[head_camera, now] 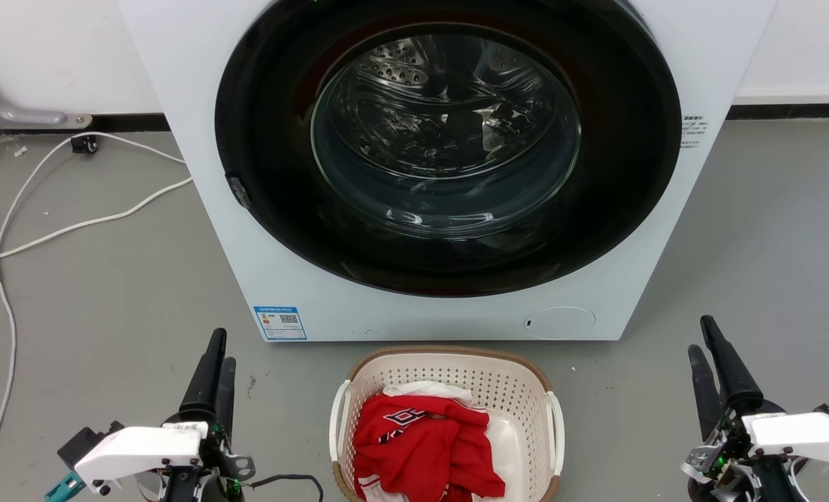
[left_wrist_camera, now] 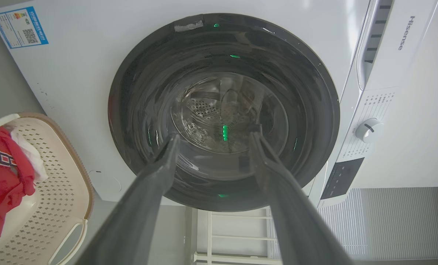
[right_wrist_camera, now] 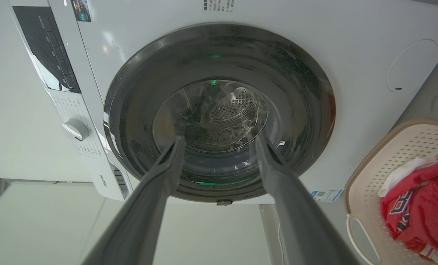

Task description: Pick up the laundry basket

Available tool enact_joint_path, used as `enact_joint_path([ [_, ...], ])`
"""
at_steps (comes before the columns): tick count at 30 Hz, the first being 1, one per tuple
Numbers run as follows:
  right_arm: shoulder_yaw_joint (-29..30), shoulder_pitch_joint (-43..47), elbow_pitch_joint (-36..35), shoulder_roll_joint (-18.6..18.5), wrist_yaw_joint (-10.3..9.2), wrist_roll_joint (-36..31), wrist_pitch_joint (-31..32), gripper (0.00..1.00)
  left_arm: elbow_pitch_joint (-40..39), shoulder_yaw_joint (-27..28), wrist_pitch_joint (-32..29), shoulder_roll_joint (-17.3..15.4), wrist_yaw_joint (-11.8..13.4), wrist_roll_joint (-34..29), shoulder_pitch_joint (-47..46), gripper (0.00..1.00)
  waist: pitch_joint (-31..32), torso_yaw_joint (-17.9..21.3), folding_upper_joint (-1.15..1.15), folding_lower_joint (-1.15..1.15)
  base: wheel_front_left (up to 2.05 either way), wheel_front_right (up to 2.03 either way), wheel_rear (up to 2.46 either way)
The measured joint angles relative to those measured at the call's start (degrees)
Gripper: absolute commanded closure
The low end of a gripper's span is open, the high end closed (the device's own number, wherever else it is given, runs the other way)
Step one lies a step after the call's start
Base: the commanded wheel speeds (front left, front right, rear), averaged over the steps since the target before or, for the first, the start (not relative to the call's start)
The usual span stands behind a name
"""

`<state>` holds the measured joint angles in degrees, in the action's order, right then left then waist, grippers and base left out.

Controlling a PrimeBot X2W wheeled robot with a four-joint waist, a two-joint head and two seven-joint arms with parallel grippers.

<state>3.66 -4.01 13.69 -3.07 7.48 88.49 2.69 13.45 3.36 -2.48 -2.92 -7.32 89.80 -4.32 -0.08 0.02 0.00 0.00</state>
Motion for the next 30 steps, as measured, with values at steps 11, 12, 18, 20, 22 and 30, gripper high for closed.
enact_joint_path([
  [11,-1.11,0.51,-1.55,-0.04,-0.01,-12.79,-2.69,0.0,-2.16,-0.58,2.68,0.0,0.0,-9.02,0.01,0.0,0.06,0.09,0.0,0.0,0.0,0.0,0.0],
  [12,-1.11,0.51,-1.55,-0.04,-0.01,-12.79,-2.69,0.0,-2.16,-0.58,2.68,0.0,0.0,-9.02,0.01,0.0,0.06,0.09,0.0,0.0,0.0,0.0,0.0],
  [18,-1.72,0.54,-2.53,-0.01,-0.01,-20.68,-3.96,0.0,-3.39,-1.67,3.94,0.01,0.54,-16.47,0.01,0.0,0.08,0.15,0.0,0.0,0.0,0.0,0.0],
  [20,-1.99,0.55,-2.8,0.0,-0.01,-23.19,-4.31,0.0,-3.68,-2.3,4.28,0.0,0.98,-19.41,0.01,0.0,0.1,0.18,0.0,0.0,0.0,0.0,0.0],
  [22,-2.31,0.57,-3.11,0.02,-0.01,-25.65,-4.77,0.0,-3.91,-3.02,4.77,0.01,1.42,-22.06,0.01,0.0,0.12,0.19,0.0,0.0,0.0,0.0,0.0],
  [30,-3.2,0.62,-3.61,0.04,0.0,-34.37,-6.3,0.0,-4.76,-5.12,6.27,0.01,2.4,-31.01,0.01,0.0,0.16,0.24,0.0,0.0,0.0,0.0,0.0],
])
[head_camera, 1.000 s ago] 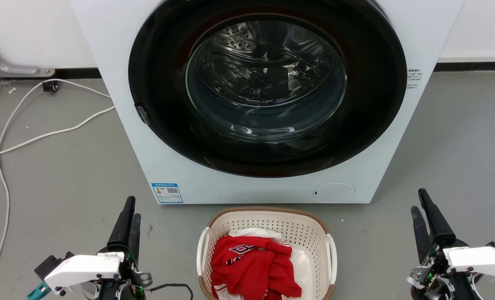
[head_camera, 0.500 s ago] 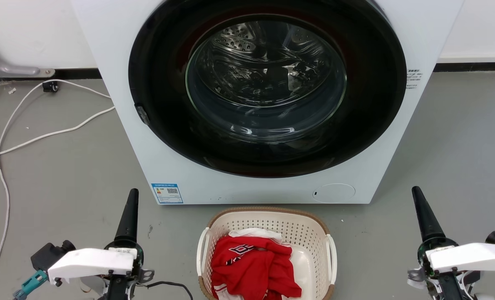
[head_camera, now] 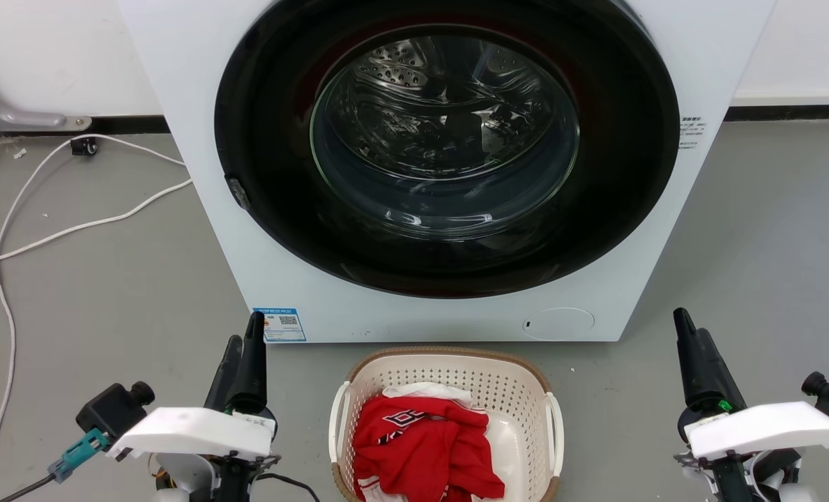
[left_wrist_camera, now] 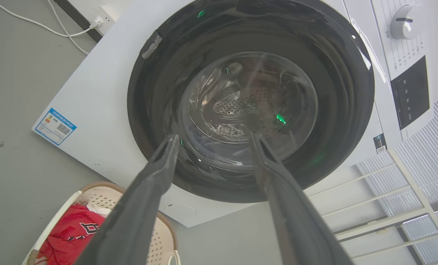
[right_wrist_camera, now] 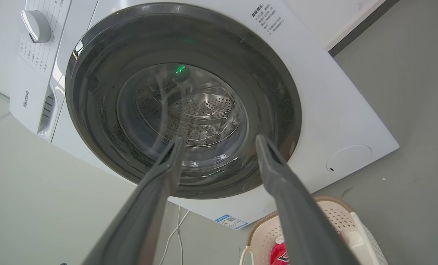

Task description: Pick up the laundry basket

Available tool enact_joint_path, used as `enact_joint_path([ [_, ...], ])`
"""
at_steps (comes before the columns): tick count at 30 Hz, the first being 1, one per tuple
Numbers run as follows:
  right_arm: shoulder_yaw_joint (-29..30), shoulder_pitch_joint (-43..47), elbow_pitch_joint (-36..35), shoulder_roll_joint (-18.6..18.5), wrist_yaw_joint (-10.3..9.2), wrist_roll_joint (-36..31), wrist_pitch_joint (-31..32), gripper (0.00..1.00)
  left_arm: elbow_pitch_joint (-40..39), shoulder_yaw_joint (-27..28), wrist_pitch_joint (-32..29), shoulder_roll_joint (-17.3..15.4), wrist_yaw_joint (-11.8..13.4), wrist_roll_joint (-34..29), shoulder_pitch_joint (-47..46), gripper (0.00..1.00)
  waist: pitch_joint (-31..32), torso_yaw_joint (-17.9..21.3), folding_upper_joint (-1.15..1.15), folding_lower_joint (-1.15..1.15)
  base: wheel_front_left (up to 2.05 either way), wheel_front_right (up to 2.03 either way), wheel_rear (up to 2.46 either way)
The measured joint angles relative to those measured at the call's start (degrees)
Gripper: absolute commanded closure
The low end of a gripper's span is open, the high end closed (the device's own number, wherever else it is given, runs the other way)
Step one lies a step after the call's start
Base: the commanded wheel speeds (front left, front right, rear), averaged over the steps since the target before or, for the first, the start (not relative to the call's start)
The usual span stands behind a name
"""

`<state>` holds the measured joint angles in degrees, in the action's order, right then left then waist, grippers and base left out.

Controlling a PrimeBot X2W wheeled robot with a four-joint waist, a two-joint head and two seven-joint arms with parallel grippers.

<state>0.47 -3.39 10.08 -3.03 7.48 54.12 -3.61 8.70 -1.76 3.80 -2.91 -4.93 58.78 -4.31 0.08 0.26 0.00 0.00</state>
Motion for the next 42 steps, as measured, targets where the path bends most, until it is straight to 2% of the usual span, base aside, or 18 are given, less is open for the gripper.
enact_joint_path([
  [20,-1.34,0.69,-0.02,0.03,0.0,-17.74,-3.5,0.0,0.03,-2.65,3.46,0.0,2.47,-18.45,0.02,0.0,0.28,-0.14,0.0,0.0,0.0,0.0,0.0],
  [42,-2.56,1.33,-0.01,0.04,0.01,-32.4,-5.43,0.0,0.67,-3.65,6.51,0.0,3.93,-32.92,0.01,0.0,0.68,-0.33,0.0,0.0,0.0,0.0,0.0],
])
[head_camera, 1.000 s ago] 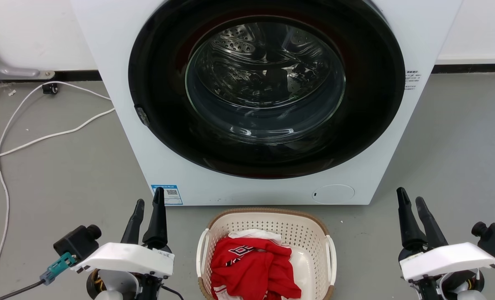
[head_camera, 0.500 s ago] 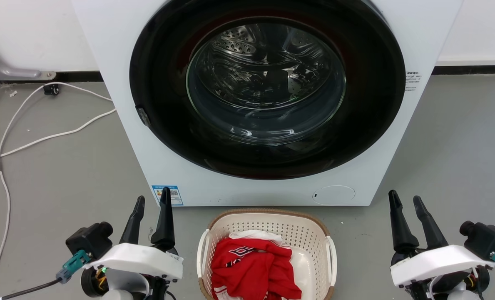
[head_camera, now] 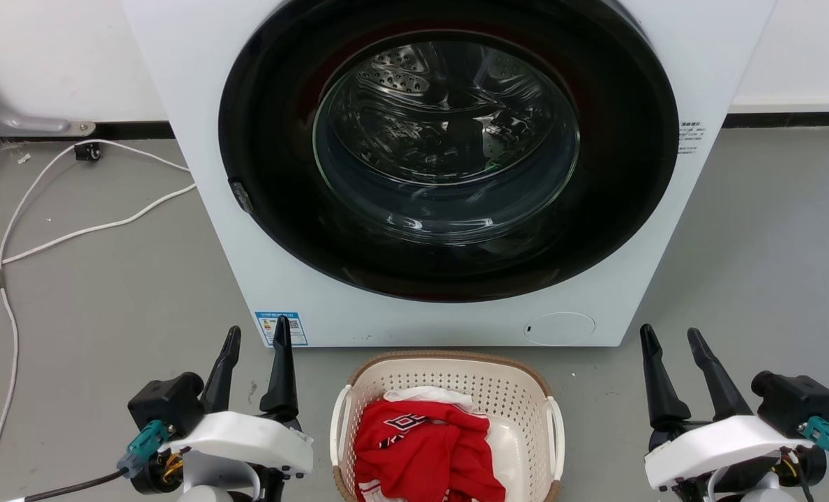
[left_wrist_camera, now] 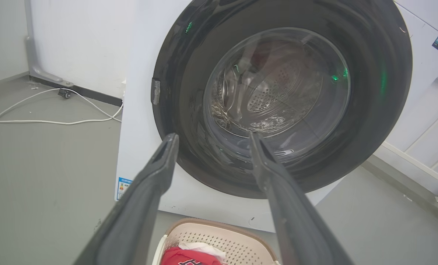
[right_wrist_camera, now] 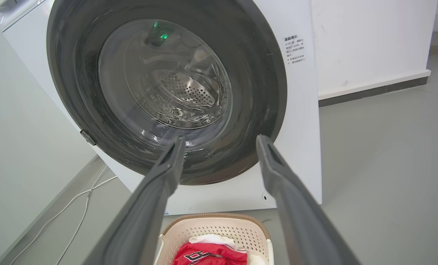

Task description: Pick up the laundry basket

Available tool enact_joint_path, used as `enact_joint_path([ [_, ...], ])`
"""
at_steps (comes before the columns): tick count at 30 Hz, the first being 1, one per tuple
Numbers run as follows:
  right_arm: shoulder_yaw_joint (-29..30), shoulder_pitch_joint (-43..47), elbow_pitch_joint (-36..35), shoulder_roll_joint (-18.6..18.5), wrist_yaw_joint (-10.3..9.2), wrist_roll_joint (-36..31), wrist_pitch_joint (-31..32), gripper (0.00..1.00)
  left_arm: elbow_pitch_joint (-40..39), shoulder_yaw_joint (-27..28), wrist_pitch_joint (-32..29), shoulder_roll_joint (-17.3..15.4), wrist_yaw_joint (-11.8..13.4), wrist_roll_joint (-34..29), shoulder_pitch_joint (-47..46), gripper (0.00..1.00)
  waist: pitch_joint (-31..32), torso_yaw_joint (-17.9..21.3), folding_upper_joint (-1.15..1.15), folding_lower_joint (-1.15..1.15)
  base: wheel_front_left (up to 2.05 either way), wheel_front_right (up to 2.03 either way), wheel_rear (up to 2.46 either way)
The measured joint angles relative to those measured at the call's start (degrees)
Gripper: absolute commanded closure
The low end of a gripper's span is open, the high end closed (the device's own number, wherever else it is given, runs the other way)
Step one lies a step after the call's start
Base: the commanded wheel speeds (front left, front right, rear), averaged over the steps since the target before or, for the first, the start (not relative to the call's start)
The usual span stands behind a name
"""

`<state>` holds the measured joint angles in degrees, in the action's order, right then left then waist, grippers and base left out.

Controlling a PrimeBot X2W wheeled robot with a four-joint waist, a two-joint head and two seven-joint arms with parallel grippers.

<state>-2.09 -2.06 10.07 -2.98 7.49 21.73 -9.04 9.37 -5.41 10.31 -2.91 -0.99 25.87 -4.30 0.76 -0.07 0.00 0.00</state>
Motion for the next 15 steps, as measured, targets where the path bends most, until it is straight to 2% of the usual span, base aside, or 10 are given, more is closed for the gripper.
enact_joint_path([
  [15,-0.16,0.43,-0.86,0.01,0.0,-8.26,-0.01,0.0,0.9,-0.6,1.96,0.01,0.76,-8.29,-0.01,0.0,0.09,0.0,0.0,0.0,0.0,0.0,0.0],
])
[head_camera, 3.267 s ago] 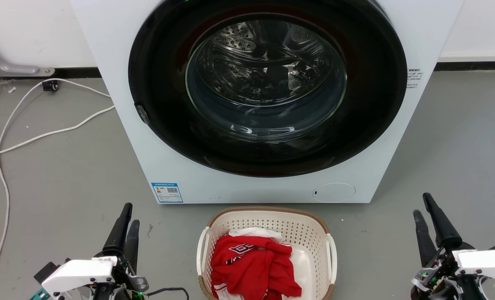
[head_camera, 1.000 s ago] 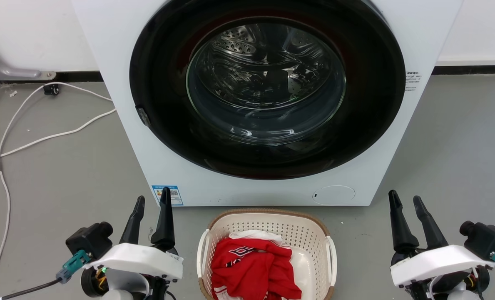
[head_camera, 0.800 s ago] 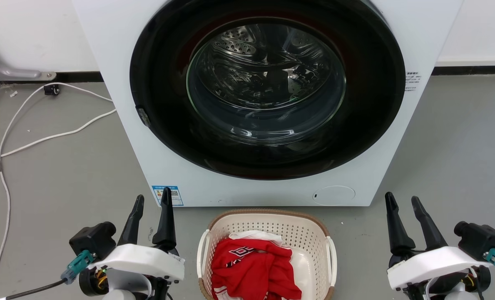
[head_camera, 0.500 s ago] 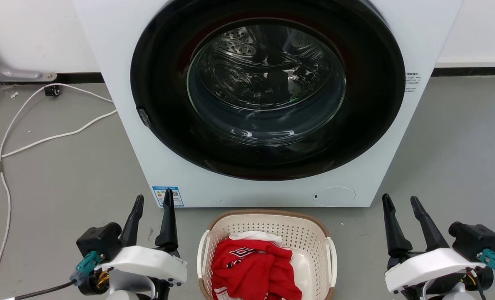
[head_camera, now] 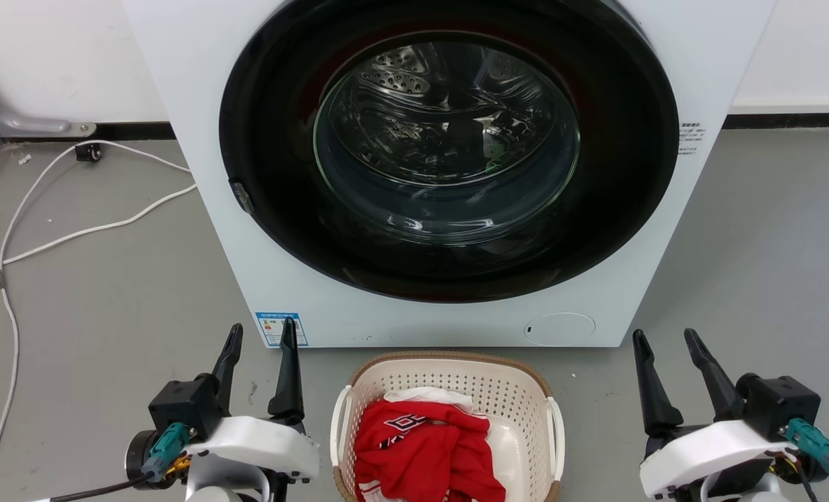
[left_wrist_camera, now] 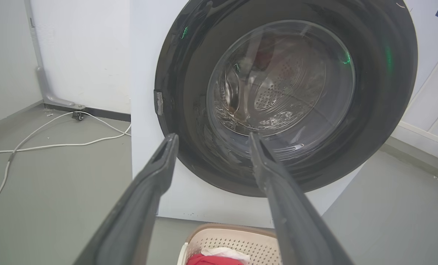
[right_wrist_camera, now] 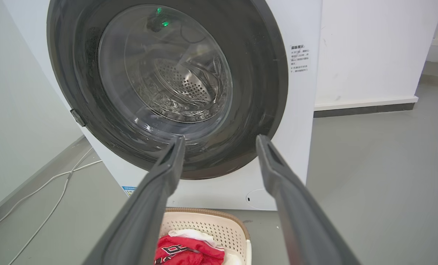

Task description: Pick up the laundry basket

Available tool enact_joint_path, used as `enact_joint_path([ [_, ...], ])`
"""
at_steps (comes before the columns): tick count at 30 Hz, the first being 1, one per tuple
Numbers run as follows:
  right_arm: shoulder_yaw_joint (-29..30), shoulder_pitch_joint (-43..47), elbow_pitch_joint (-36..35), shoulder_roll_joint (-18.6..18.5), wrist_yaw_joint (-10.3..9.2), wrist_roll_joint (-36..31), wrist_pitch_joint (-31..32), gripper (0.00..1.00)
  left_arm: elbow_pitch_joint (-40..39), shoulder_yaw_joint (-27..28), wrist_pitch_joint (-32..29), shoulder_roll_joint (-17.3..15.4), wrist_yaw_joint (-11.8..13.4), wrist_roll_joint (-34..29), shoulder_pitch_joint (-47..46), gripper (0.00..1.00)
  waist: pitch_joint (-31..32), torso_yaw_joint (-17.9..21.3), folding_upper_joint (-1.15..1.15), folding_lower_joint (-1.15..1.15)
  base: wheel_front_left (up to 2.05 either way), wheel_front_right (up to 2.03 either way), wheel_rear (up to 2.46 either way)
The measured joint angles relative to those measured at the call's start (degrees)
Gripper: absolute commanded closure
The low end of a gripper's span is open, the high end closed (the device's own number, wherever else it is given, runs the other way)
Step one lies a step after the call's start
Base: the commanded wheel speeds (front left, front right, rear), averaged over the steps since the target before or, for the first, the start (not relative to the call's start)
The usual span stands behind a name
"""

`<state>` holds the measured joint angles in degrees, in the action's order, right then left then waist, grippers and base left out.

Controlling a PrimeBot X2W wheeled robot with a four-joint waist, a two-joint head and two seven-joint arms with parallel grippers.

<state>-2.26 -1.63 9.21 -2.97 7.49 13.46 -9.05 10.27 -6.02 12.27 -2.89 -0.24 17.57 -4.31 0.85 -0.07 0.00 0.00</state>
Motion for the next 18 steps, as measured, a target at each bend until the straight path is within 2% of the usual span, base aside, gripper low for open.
enact_joint_path([
  [18,-0.53,0.43,-0.57,0.01,0.01,-8.81,-0.54,0.0,0.69,-1.33,1.89,0.0,1.33,-7.37,-0.01,0.0,0.15,0.0,0.0,0.0,0.0,0.0,0.0],
])
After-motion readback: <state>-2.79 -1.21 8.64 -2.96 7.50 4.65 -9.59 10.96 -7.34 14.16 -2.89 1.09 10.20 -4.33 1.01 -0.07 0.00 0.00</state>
